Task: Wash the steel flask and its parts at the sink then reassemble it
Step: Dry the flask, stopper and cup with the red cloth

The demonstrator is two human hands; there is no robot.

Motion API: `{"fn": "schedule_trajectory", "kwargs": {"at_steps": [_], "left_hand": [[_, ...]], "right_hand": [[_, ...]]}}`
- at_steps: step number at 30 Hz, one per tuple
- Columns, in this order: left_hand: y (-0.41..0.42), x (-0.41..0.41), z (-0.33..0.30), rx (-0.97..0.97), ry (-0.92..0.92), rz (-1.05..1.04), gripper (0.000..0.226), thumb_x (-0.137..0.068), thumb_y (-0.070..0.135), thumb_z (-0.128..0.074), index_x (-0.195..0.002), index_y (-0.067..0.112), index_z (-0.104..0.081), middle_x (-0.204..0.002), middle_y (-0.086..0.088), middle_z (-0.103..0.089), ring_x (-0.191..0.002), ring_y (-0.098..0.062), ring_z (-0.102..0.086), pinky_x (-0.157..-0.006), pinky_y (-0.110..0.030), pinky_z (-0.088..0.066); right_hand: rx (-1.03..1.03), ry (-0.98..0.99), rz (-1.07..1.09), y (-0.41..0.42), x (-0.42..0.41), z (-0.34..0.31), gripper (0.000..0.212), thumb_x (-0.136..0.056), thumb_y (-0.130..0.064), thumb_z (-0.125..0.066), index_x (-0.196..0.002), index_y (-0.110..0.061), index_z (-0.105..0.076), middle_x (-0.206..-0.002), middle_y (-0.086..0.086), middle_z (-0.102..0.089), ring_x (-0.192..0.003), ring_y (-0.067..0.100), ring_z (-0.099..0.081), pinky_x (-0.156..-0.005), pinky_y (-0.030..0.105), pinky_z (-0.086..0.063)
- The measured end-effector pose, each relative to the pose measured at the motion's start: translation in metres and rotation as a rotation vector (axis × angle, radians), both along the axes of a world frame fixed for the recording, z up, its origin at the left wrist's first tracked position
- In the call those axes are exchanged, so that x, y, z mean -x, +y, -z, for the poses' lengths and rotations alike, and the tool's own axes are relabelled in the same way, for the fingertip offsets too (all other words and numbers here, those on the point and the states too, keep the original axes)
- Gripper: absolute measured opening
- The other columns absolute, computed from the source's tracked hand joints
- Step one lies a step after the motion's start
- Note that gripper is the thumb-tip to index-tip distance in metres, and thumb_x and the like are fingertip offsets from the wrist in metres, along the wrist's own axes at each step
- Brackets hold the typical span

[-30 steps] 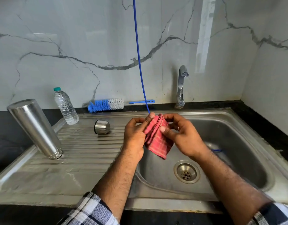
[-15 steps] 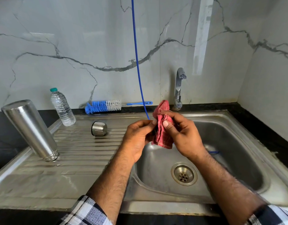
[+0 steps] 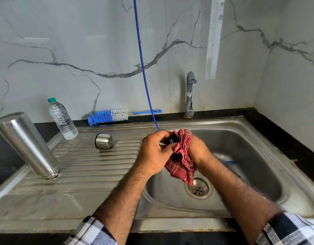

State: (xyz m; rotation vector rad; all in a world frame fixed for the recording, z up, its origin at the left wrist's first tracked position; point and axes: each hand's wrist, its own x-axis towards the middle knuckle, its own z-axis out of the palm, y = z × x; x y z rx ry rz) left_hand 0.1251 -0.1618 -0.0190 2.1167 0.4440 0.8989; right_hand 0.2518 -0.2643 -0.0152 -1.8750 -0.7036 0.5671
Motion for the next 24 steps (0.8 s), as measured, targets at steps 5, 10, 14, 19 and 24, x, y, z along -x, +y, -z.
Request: {"fn": "schedule_trajectory", "kwargs": {"at_steps": [5,10,14,19,24], "left_hand": [[-0.009,-0.006,-0.008,0.491,-0.154,-0.017,0.014,-0.097,0.003,-0.072,-0.099,0.015,-0.079,-0.091,-0.004,-0.081,-0.081,-0.014,-0.076,-0.076,-0.030,-0.062],[-0.001,0.007,-0.023,1.086,-0.224,0.137,0.020,-0.095,0.009,-0.068,-0.106,-0.006,-0.076,-0.098,-0.022,-0.077,-0.089,-0.029,-0.073,-0.088,-0.047,-0.062],[-0.007,0.005,-0.016,0.803,-0.256,0.101,0.012,-0.095,0.002,-0.070,-0.105,0.000,-0.078,-0.101,-0.018,-0.078,-0.092,-0.029,-0.071,-0.086,-0.040,-0.060],[0.001,0.003,-0.009,-0.002,-0.090,0.105,0.033,-0.083,0.016,-0.088,-0.114,0.024,-0.080,-0.109,0.009,-0.078,-0.104,-0.013,-0.074,-0.094,-0.036,-0.061],[-0.005,0.000,-0.015,0.035,-0.217,0.088,0.042,-0.082,0.020,-0.090,-0.123,0.021,-0.078,-0.117,0.009,-0.078,-0.111,-0.013,-0.073,-0.097,-0.037,-0.060]], "right_hand": [[-0.211,-0.373,0.083,-0.007,0.010,-0.006,0.057,-0.109,-0.063,-0.033,-0.098,-0.022,-0.071,-0.089,0.000,-0.075,-0.090,0.022,-0.072,-0.087,0.042,-0.057],[-0.273,-0.829,-0.169,-0.012,0.020,-0.003,0.047,-0.109,-0.057,-0.034,-0.135,-0.023,-0.054,-0.118,-0.002,-0.067,-0.104,0.018,-0.066,-0.086,0.035,-0.053],[-0.281,-0.738,-0.055,-0.010,0.021,-0.004,0.044,-0.108,-0.060,-0.025,-0.113,-0.027,-0.054,-0.088,-0.003,-0.071,-0.080,0.022,-0.069,-0.072,0.039,-0.054],[-0.350,0.494,-0.171,-0.002,0.009,0.005,0.049,-0.093,-0.029,-0.070,-0.130,0.002,-0.063,-0.127,0.031,-0.067,-0.129,0.051,-0.060,-0.114,0.057,-0.047],[-0.377,0.393,-0.093,-0.005,0.008,-0.009,0.019,-0.089,-0.035,-0.078,-0.104,-0.025,-0.081,-0.107,0.017,-0.080,-0.112,0.039,-0.074,-0.103,0.055,-0.057]]}}
